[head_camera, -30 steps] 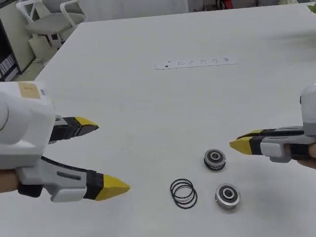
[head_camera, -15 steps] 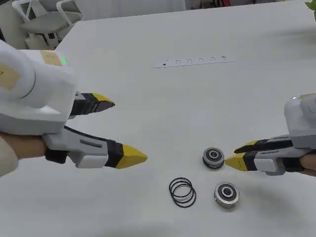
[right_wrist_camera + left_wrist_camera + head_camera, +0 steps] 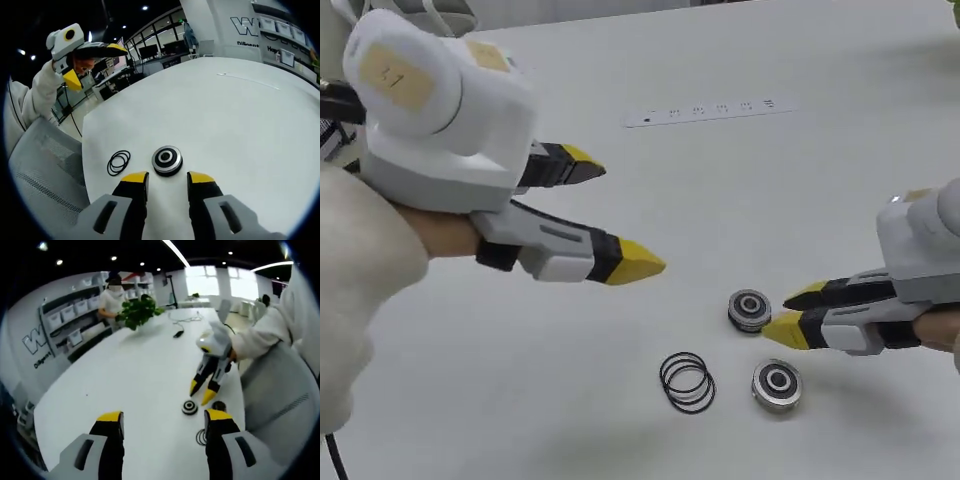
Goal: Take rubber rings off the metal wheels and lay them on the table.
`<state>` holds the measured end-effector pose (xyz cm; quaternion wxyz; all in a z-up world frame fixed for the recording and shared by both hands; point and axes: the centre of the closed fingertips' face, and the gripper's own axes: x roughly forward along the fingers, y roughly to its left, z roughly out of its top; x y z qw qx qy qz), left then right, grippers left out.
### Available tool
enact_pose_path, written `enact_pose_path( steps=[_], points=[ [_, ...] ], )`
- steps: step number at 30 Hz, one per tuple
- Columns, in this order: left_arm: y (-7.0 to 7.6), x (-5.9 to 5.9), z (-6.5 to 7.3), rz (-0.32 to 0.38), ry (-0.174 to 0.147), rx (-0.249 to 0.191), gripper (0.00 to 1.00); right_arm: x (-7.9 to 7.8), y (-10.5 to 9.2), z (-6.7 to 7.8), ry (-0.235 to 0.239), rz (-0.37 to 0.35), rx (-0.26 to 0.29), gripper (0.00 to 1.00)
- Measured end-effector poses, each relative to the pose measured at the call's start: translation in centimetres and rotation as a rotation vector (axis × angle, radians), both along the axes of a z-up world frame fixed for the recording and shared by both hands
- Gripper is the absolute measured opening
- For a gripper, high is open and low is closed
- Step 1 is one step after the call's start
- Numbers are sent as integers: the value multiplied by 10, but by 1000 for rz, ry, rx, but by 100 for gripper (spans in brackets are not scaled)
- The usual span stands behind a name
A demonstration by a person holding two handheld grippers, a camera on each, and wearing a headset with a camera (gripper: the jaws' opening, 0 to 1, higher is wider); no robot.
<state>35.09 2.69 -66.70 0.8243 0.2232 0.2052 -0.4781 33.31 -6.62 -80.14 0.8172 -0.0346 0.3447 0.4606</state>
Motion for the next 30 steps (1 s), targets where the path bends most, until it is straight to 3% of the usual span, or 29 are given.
enact_pose_path(
  steps=[5,9,13,19,23,30],
  points=[
    [-28,7,-6,-56,-18,-22,63,-3,3,-4,5,15,-9,27],
    [-48,7,-18,-84,2,-27,59,-2,3,-5,-6,22,-19,26],
    [-64,5,-33,-130,19,-3,58,1,1,-4,-9,10,-18,26],
    [-78,9,-54,-137,45,3,51,-1,2,-7,-5,16,-20,25],
    [-85,10,-70,-127,58,2,40,-2,3,-7,-15,23,-24,24],
    [-89,3,-101,-108,101,7,34,-2,5,-8,-36,35,-33,21]
  ],
)
